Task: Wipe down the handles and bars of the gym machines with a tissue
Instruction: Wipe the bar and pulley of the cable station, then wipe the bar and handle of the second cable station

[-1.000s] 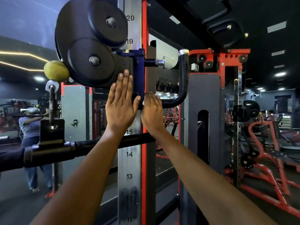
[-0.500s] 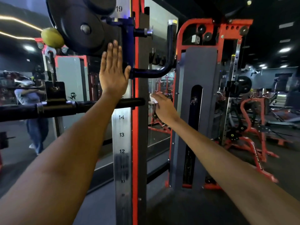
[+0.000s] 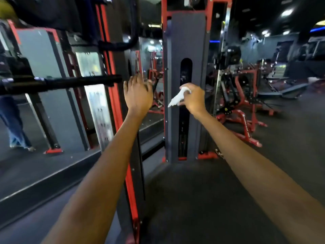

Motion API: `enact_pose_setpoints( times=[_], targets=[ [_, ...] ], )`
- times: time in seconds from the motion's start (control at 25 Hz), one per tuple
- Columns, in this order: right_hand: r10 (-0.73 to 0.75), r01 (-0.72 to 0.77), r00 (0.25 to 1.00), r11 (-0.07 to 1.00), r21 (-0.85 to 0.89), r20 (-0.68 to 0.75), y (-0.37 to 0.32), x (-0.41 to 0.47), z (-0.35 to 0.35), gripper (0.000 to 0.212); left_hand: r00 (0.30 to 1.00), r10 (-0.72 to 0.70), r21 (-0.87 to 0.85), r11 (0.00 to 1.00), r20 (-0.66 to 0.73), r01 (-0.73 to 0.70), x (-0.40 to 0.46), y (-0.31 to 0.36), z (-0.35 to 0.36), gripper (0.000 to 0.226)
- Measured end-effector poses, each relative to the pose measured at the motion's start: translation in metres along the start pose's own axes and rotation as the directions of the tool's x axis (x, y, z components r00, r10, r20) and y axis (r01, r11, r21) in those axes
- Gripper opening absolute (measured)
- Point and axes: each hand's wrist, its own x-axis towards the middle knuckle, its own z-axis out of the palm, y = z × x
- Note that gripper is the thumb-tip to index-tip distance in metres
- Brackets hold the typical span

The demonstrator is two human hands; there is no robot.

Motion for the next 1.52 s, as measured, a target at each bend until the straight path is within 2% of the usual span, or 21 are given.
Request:
enact_pose_setpoints(
  times=[0.16,0.24,0.32,0.44,0.52,0.6,0.68,0.84,1.0,1.16,1.2,1.28,1.36,1.52],
  targets=[
    [0.049,-0.05,0.999,0.982,-0.181,-0.009,0.048,-0.081,-0.083,0.023,0.977,0.004,-0.043,0.999,0.214,0.005,-0.117,0.049,0.04,0.045],
    [0.044,-0.05,0.998,0.986,-0.158,-0.041,0.064,-0.125,-0.119,0.016,0.942,0.009,-0.069,0.997,0.337,0.015,-0.17,0.07,0.058,0.044],
    [0.141,-0.161,0.979,0.978,-0.13,-0.147,0.079,-0.163,-0.154,0.017,0.902,0.024,-0.087,0.996,0.43,0.015,-0.217,0.089,0.07,0.043],
    [0.286,-0.336,0.921,0.927,-0.165,-0.266,0.114,-0.205,-0.191,0.012,0.85,0.053,-0.114,0.993,0.524,0.008,-0.271,0.116,0.086,0.046],
    [0.283,-0.339,0.92,0.923,-0.185,-0.271,0.139,-0.225,-0.202,0.011,0.812,0.066,-0.131,0.991,0.58,0.013,-0.292,0.131,0.099,0.048],
    [0.288,-0.345,0.923,0.912,-0.22,-0.254,0.17,-0.24,-0.211,0.019,0.783,0.088,-0.163,0.987,0.615,0.017,-0.306,0.148,0.117,0.05],
    [0.374,-0.419,0.902,0.881,-0.22,-0.217,0.199,-0.243,-0.22,0.024,0.757,0.11,-0.19,0.982,0.644,0.02,-0.308,0.163,0.14,0.05],
    [0.474,-0.503,0.865,0.811,-0.299,-0.168,0.248,-0.204,-0.235,0.02,0.744,0.15,-0.227,0.974,0.651,0.002,-0.284,0.195,0.196,0.051],
    [0.404,-0.439,0.898,0.825,-0.357,-0.172,0.298,-0.122,-0.244,0.016,0.751,0.17,-0.248,0.969,0.638,-0.008,-0.23,0.228,0.267,0.052],
    [0.339,-0.38,0.925,0.802,-0.46,-0.172,0.34,-0.037,-0.249,0.044,0.779,0.19,-0.248,0.968,0.598,-0.045,-0.169,0.251,0.329,0.05],
    [0.328,-0.376,0.927,0.8,-0.469,-0.183,0.348,-0.022,-0.249,0.043,0.779,0.193,-0.248,0.968,0.597,-0.05,-0.159,0.255,0.341,0.049],
    [0.289,-0.339,0.941,0.796,-0.501,-0.178,0.373,0.007,-0.245,0.028,0.785,0.193,-0.246,0.968,0.589,-0.053,-0.141,0.26,0.37,0.048],
    [0.271,-0.29,0.955,0.781,-0.553,-0.119,0.408,0.033,-0.239,0.019,0.78,0.199,-0.222,0.972,0.593,-0.079,-0.125,0.26,0.405,0.046],
    [0.299,-0.269,0.953,0.765,-0.585,-0.048,0.485,0.082,-0.224,0.021,0.718,0.162,-0.13,0.986,0.677,-0.101,-0.095,0.26,0.482,0.045]
  ],
)
